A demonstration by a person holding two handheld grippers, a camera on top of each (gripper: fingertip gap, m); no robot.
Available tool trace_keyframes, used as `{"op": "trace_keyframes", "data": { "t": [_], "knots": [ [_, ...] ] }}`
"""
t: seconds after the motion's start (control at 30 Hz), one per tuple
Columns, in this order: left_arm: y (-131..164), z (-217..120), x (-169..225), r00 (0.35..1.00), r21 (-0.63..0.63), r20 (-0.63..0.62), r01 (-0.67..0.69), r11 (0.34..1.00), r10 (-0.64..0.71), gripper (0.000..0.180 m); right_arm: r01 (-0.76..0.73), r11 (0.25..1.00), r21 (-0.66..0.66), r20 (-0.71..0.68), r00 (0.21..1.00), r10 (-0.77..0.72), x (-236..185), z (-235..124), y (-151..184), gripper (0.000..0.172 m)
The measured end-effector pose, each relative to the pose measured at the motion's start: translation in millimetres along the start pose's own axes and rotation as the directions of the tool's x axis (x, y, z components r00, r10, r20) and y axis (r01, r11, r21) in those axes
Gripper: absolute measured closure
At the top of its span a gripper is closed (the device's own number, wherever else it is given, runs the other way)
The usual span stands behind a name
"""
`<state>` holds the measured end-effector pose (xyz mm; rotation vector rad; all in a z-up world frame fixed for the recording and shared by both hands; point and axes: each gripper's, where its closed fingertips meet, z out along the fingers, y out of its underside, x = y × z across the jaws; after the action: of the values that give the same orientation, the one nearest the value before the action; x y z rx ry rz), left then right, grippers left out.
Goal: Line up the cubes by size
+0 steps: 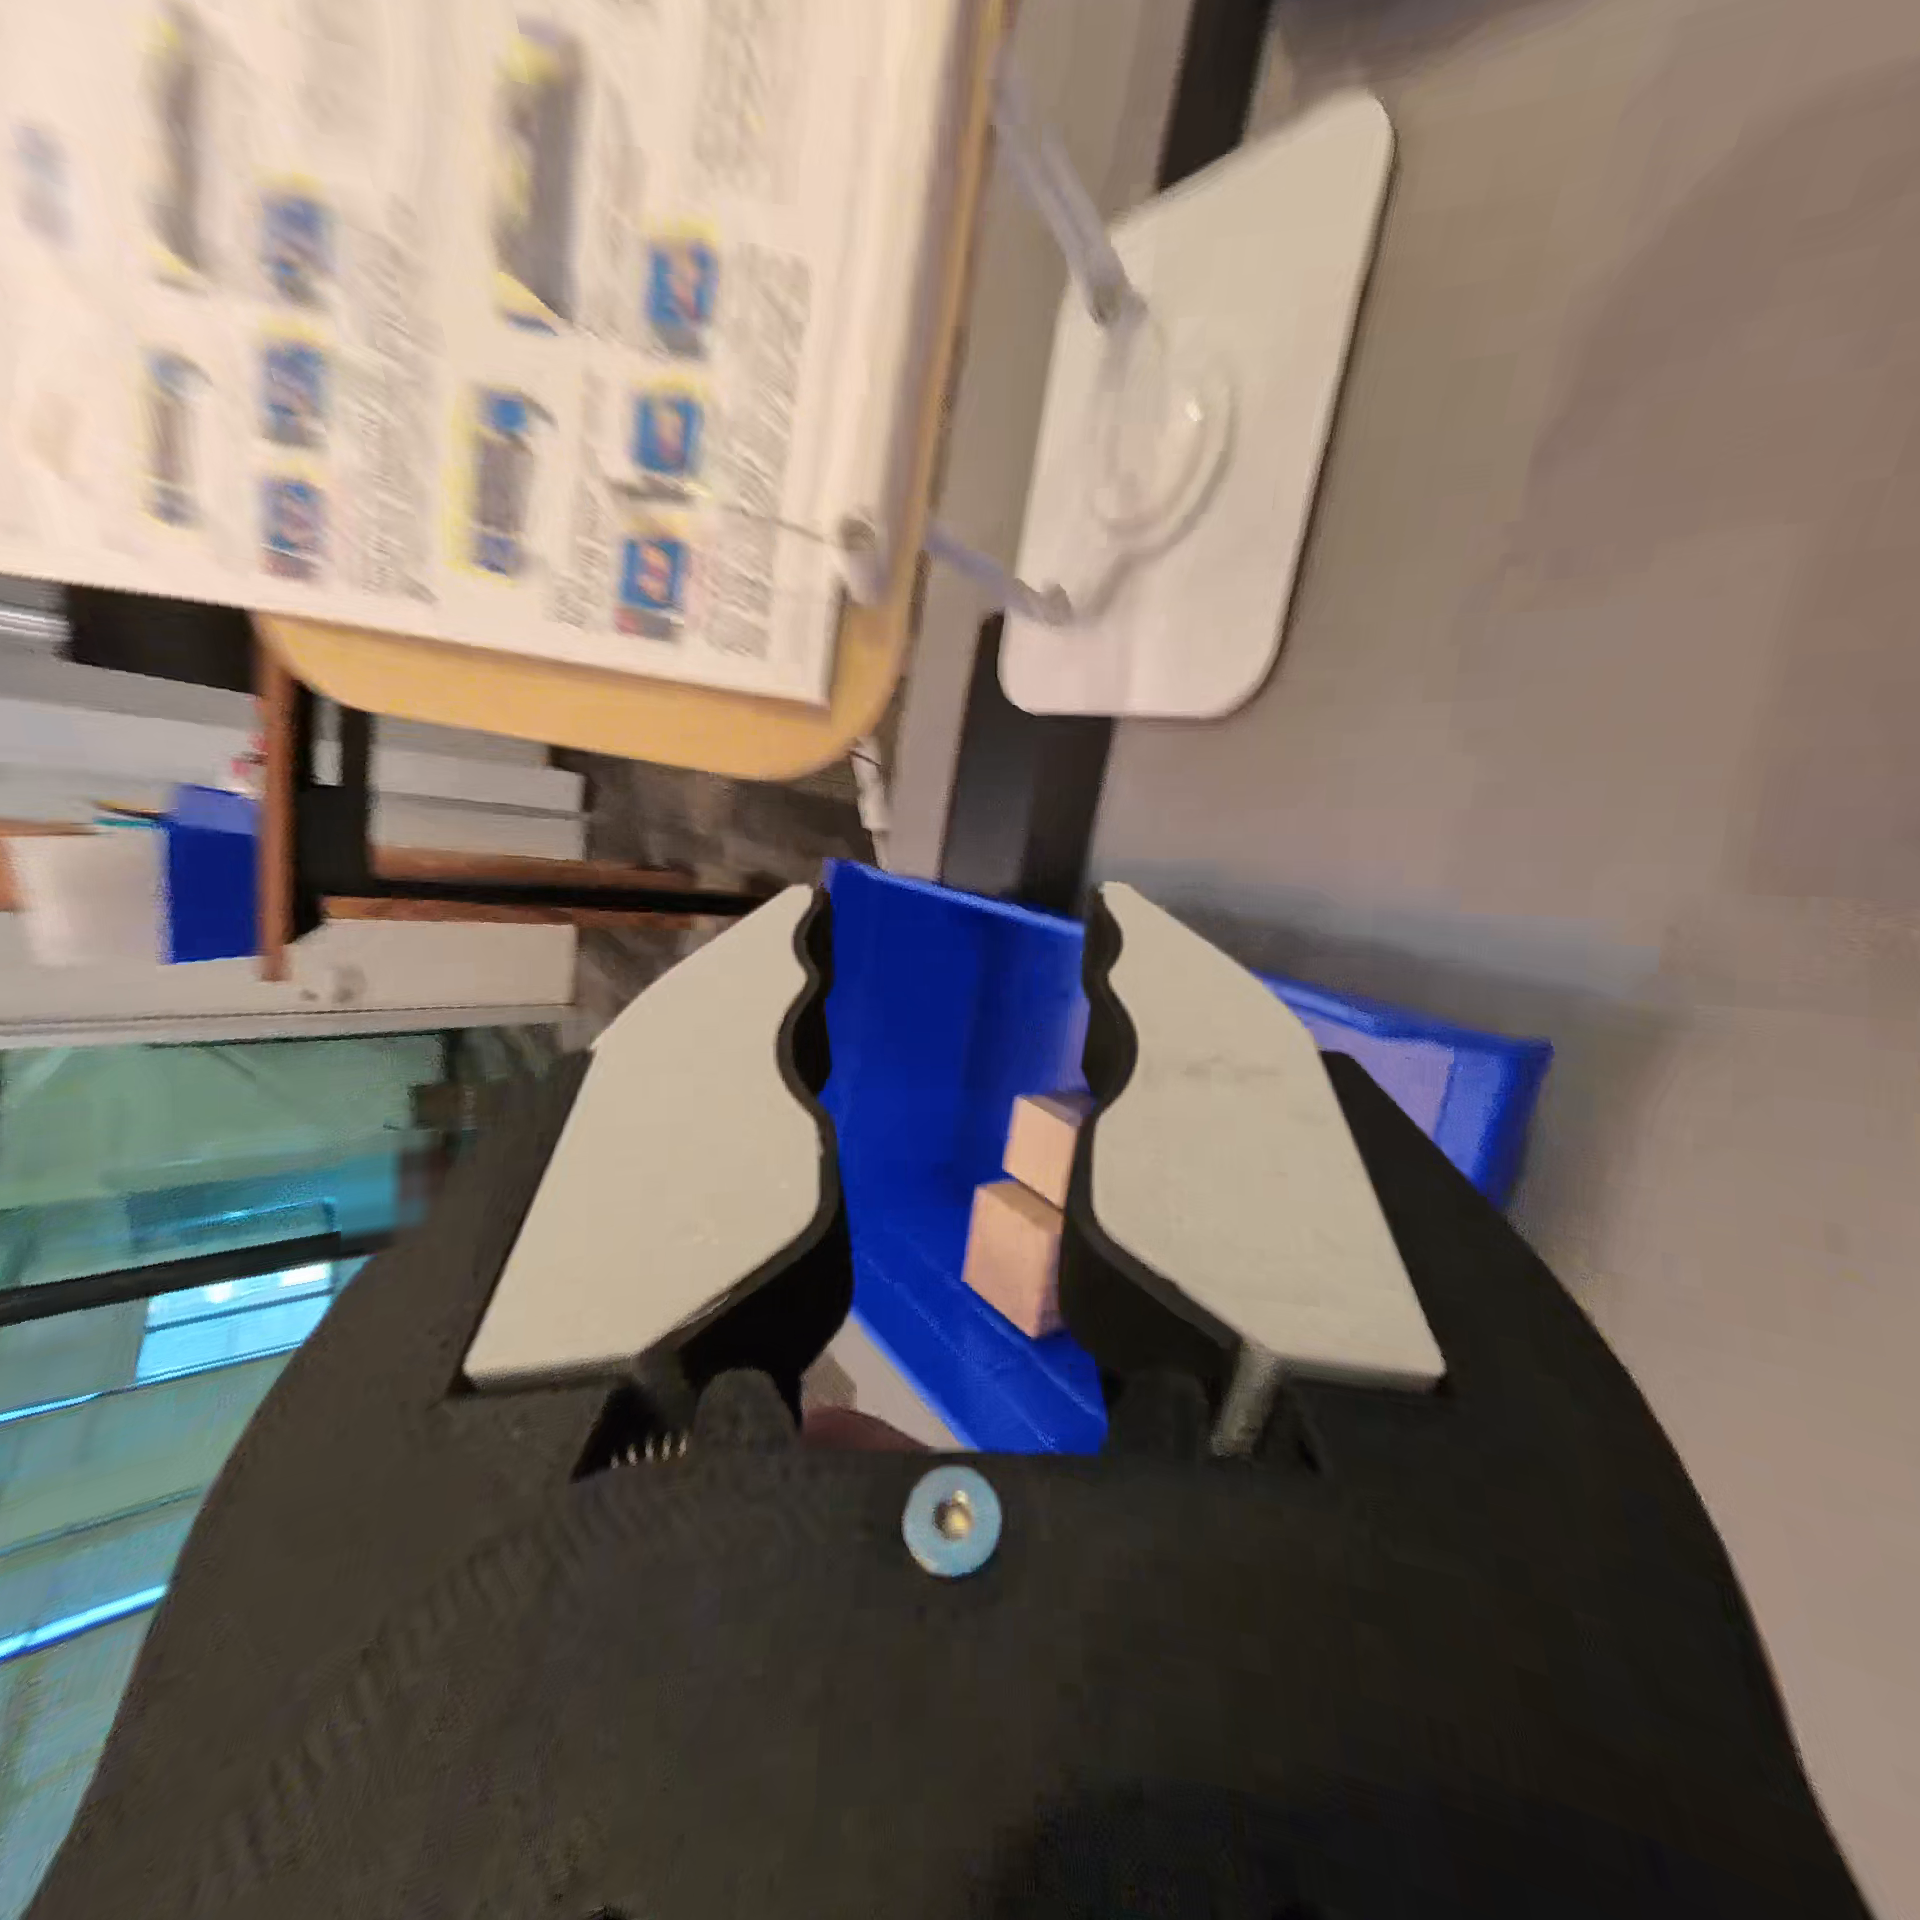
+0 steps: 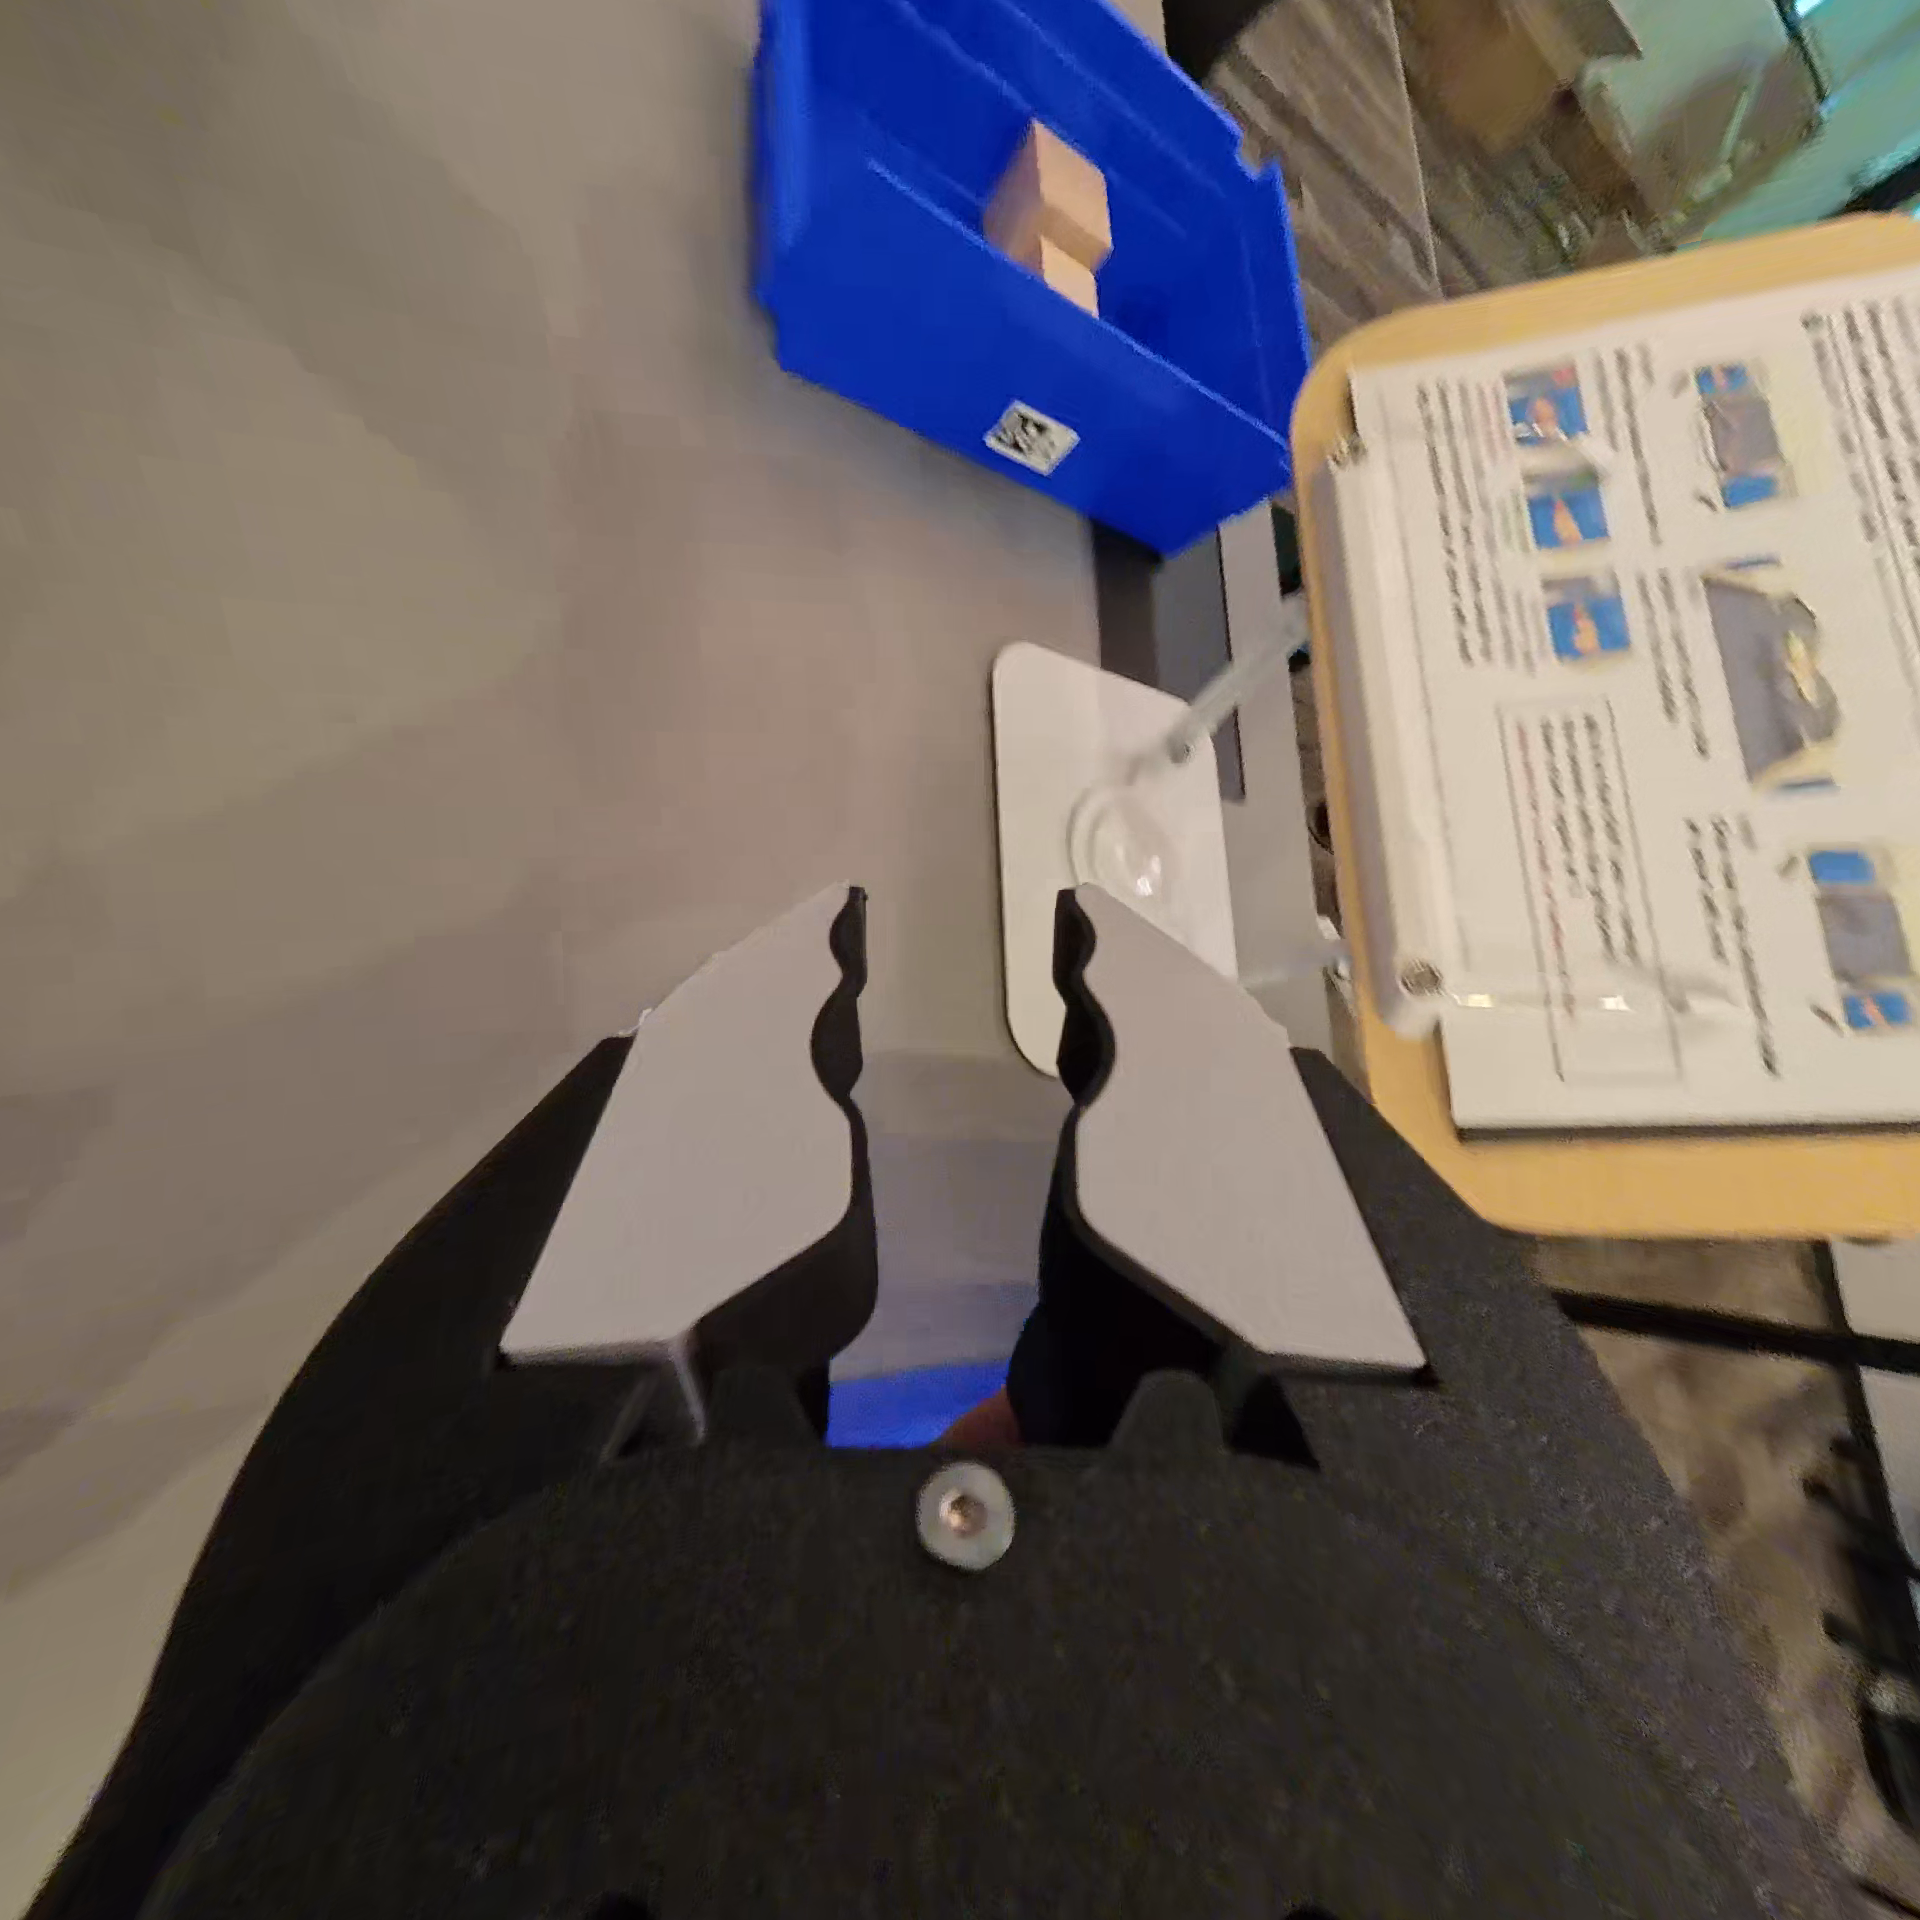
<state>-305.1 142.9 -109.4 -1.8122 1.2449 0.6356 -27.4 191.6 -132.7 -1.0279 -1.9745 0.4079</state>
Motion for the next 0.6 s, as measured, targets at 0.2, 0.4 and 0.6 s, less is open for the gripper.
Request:
{"op": "trace_keyframes", "data": {
  "t": [0.2,0.4,0.6],
  "knots": [
    [96,71,17,0.977,-0.172,-0.21,-0.005,0.985,-0.032,0.126,0.046,0.998,0.048,0.082,0.995,-0.05,-21,21,-28,0.138],
    [176,121,37,0.903,-0.397,-0.418,-0.086,0.914,-0.097,0.114,0.096,0.994,0.048,0.124,0.987,-0.101,-37,29,-39,0.138],
    [211,142,50,0.862,-0.49,-0.496,-0.178,0.853,-0.105,0.129,0.103,0.993,0.053,0.139,0.984,-0.11,-40,30,-41,0.138]
  ]
}}
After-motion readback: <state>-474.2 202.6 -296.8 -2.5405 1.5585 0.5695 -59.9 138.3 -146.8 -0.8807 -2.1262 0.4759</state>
